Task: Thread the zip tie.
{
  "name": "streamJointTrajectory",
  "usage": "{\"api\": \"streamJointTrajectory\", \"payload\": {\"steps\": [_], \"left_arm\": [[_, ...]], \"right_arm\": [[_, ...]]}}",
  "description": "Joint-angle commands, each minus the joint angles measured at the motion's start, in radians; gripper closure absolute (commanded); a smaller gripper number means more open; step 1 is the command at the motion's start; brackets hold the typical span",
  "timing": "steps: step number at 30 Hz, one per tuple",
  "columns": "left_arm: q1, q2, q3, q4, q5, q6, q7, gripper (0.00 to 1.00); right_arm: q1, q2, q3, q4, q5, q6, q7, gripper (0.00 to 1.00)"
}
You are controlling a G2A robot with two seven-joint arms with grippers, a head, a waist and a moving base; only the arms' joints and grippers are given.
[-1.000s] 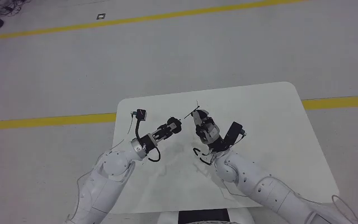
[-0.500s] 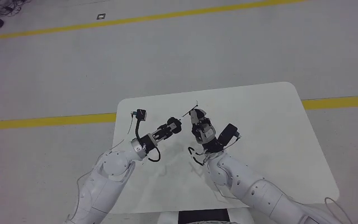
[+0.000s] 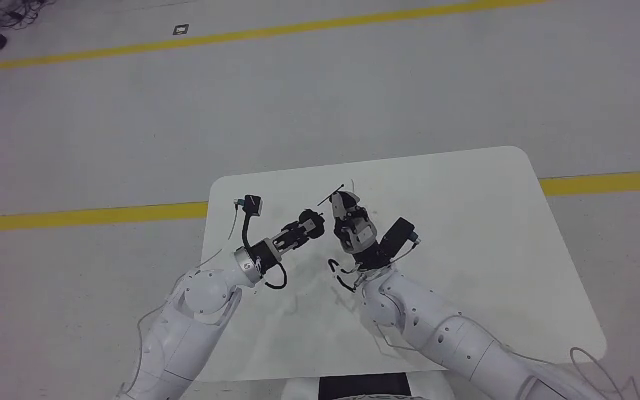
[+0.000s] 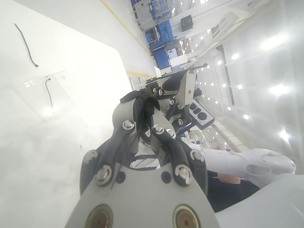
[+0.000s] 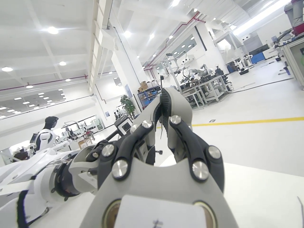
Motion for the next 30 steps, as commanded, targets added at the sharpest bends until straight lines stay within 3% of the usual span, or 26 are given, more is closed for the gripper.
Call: {"api": "streamJointTrajectory", "payload": {"steps": [1,13,24,30], "left_arm": [[0.000,0.000,0.000,0.000,0.000,0.000,0.000,1.00],[0.000,0.000,0.000,0.000,0.000,0.000,0.000,1.00],[0.000,0.000,0.000,0.000,0.000,0.000,0.000,1.00],[0.000,0.000,0.000,0.000,0.000,0.000,0.000,1.00]], "right_arm": [[0.000,0.000,0.000,0.000,0.000,0.000,0.000,1.00],[0.000,0.000,0.000,0.000,0.000,0.000,0.000,1.00],[-0.096,0.012,0.079,-0.102,-0.059,0.015,0.023,1.00],[-0.133,0.012,0.111,-0.124,-0.075,0.016,0.034,1.00]]}}
